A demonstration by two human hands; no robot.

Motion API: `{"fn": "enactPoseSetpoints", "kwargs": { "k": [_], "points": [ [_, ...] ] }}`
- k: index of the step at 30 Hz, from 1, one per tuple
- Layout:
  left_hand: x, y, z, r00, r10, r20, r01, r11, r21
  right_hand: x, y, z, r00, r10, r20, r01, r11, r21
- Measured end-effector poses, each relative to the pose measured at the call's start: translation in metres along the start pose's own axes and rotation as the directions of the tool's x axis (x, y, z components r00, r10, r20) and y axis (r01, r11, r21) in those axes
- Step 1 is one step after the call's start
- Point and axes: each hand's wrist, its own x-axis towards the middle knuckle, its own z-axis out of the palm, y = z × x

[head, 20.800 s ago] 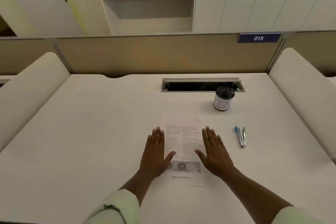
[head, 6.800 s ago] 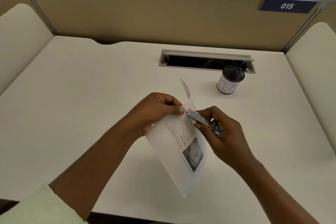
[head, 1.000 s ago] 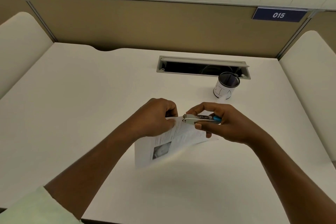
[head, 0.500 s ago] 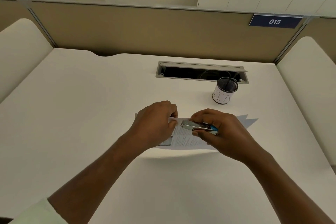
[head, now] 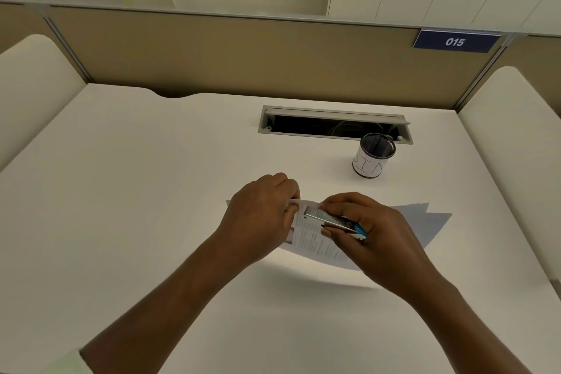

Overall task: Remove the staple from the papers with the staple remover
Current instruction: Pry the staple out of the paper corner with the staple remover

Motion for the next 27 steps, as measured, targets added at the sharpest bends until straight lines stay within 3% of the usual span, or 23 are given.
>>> {"fn": "enactPoseSetpoints", "kwargs": {
  "k": [9, 15, 18, 22, 27],
  "points": [
    [-0.002, -0.005, 0.001, 0.995, -0.068, 0.066, 0.075, 0.990, -0.122, 0.001, 0.006, 0.000, 1.000, 0.011, -0.028, -0.011, 1.000, 0.007],
    [0.003, -0.008, -0.007, 0.967, -0.144, 0.212, 0.213, 0.913, -0.347, 0.005, 0.018, 0.001, 0.993, 0.119, 0.029, -0.122, 0.935, 0.332],
    [0.005, -0.009, -0.011, 0.930, -0.193, 0.312, 0.312, 0.863, -0.398, 0.008, 0.023, 0.003, 0.989, 0.130, 0.069, -0.147, 0.901, 0.408],
    [0.005, -0.010, -0.017, 0.884, -0.226, 0.408, 0.418, 0.772, -0.479, 0.007, 0.025, 0.004, 0.988, 0.105, 0.112, -0.143, 0.891, 0.431],
    [0.004, -0.011, -0.023, 0.861, -0.241, 0.447, 0.467, 0.721, -0.511, 0.005, 0.022, 0.007, 0.997, 0.030, 0.069, -0.052, 0.936, 0.349]
  ]
}}
